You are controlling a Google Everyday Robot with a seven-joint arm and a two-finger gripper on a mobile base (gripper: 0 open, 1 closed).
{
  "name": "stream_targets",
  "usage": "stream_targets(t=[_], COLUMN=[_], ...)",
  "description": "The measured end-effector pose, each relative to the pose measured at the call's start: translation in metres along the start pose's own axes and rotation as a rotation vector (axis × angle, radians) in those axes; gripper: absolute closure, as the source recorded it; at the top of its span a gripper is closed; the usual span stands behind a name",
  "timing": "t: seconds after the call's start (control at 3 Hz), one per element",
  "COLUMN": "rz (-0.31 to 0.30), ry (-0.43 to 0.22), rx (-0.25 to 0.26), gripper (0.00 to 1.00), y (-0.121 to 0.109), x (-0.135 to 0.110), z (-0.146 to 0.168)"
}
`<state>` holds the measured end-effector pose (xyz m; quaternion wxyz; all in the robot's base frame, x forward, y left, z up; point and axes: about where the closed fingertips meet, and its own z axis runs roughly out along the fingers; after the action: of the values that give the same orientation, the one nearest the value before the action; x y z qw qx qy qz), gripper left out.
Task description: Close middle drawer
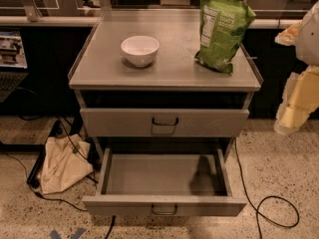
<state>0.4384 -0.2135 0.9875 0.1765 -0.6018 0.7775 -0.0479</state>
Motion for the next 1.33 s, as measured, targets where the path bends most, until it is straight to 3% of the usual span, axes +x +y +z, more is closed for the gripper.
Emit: stream_targets(t=[0.33,0.67,1.0,1.33], rz=[0.004,0.076,0.307,0.475], ry=[-0.005,-0.011,-0.058,-0.098], rx=[0.009,0.025,0.044,0.003], gripper=[0.00,0.00,0.00,0.00], y=[0.001,0.010,0.043,0.073], x=[-0.001,0.005,0.018,0.035], z=[-0.001,0.013,0.045,0.110])
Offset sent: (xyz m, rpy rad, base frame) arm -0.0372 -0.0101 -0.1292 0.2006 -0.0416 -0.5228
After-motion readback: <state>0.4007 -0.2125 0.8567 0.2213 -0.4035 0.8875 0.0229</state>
